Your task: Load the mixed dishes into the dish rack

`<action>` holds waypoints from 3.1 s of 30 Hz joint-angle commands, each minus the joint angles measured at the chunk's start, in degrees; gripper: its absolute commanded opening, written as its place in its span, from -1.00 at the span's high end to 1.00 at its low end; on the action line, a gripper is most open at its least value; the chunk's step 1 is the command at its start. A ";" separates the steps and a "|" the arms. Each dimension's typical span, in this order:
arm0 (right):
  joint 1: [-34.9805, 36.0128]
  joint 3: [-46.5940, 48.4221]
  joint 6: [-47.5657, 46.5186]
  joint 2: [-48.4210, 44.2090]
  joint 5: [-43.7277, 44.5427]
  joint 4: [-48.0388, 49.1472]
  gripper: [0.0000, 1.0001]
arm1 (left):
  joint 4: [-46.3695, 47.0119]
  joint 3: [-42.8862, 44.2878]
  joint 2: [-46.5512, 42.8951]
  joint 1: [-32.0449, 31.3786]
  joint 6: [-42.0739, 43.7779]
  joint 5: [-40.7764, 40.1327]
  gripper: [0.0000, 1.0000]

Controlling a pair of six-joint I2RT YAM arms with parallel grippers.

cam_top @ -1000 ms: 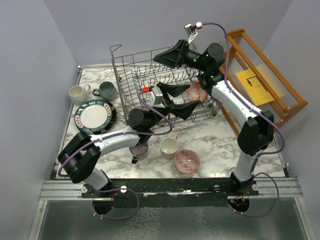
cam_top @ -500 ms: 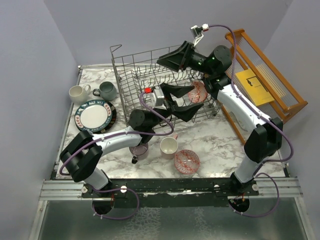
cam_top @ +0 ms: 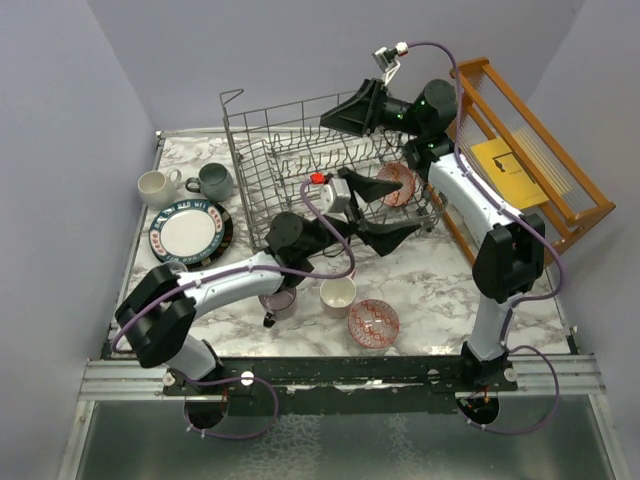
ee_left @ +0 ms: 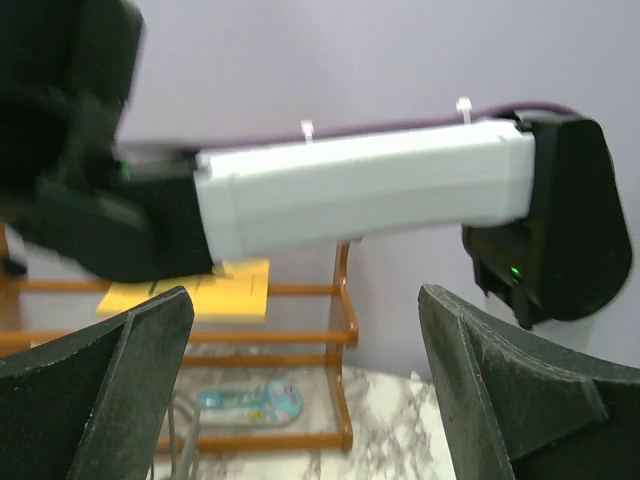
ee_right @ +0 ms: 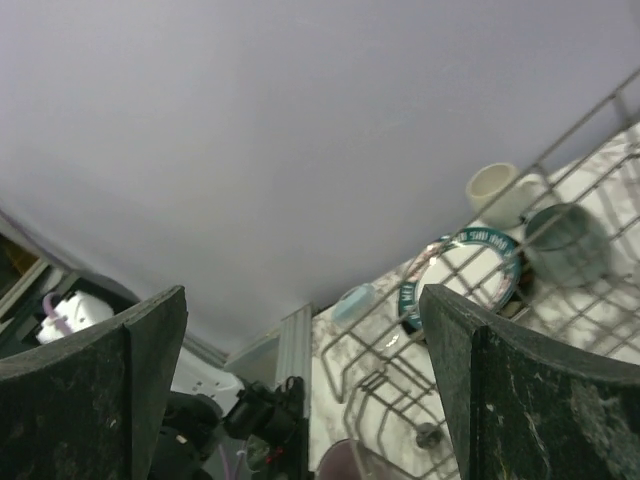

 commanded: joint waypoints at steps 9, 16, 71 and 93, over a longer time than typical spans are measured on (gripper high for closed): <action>-5.63 14.18 -62.29 -9.45 21.86 -50.28 -0.99 | -30.72 -7.85 -23.17 1.08 10.15 -12.99 -0.98; -5.64 15.32 -76.62 -7.96 14.95 -64.42 -0.99 | -49.79 -1.51 -27.46 13.35 4.23 -10.11 -0.96; -3.99 4.60 -94.24 9.01 65.71 -66.25 -0.14 | -59.68 -10.83 -39.21 33.02 20.19 -20.47 -0.82; -3.97 -0.18 -93.59 9.71 69.94 -63.63 0.65 | -59.39 -11.00 -38.98 33.35 20.10 -19.49 -0.77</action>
